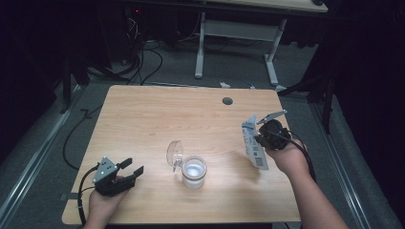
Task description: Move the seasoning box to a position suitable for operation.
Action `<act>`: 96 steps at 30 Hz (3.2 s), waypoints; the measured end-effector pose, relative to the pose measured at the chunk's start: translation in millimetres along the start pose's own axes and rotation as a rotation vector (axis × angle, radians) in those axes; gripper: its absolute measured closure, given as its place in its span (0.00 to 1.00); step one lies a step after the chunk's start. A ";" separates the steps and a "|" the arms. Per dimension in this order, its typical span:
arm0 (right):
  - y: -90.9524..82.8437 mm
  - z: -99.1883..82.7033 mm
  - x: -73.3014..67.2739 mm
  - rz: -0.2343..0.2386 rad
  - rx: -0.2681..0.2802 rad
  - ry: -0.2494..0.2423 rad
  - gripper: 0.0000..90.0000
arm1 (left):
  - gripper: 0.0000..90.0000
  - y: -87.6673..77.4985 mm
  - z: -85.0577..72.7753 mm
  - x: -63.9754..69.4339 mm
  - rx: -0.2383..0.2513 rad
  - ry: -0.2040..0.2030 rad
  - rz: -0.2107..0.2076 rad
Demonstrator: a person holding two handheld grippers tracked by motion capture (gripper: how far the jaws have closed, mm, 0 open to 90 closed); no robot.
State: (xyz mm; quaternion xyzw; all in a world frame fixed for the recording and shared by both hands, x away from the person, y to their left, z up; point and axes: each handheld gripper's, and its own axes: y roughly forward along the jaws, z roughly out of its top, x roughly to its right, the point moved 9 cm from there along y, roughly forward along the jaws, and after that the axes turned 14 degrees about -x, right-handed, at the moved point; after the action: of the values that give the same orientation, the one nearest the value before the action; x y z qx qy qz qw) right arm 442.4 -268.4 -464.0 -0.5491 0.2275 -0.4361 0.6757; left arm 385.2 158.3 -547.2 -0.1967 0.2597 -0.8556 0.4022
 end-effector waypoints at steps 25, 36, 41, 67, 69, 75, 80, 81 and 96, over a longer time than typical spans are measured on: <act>-0.9 -13.1 -11.1 -0.010 0.203 0.065 0.99 | 0.43 5.2 -4.8 3.9 -0.011 0.036 0.004; 4.1 -21.4 -16.7 0.004 0.302 0.098 0.99 | 0.39 3.4 -3.0 5.3 0.014 0.034 -0.008; 4.0 -23.8 -20.5 0.016 0.357 0.114 0.99 | 0.38 2.9 -2.9 7.1 0.021 0.044 -0.013; 14.0 -26.9 -17.7 0.031 0.590 0.213 0.99 | 0.38 2.1 -3.8 8.4 0.019 0.052 -0.024; 16.9 -26.7 -17.0 0.023 0.590 0.207 0.99 | 0.38 2.3 -3.8 8.6 0.019 0.052 -0.024; 21.4 -24.3 -16.5 0.014 0.607 0.210 0.99 | 0.38 4.9 -4.8 12.5 0.014 0.061 -0.025; 24.0 -28.6 -16.2 0.017 0.620 0.220 0.99 | 0.38 4.5 -5.8 13.5 0.009 0.062 -0.021; 24.4 -30.9 -16.3 0.016 0.621 0.221 0.99 | 0.38 4.0 -6.4 13.3 0.009 0.060 -0.022; 25.1 -46.3 -20.5 0.048 0.641 0.264 0.97 | 0.38 9.6 -9.0 16.4 -0.009 0.068 -0.028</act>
State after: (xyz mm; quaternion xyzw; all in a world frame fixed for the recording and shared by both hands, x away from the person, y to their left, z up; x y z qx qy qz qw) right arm 404.0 -275.9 -504.7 -0.2425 0.1772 -0.5365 0.7886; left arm 376.1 142.8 -558.0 -0.1728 0.2742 -0.8663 0.3801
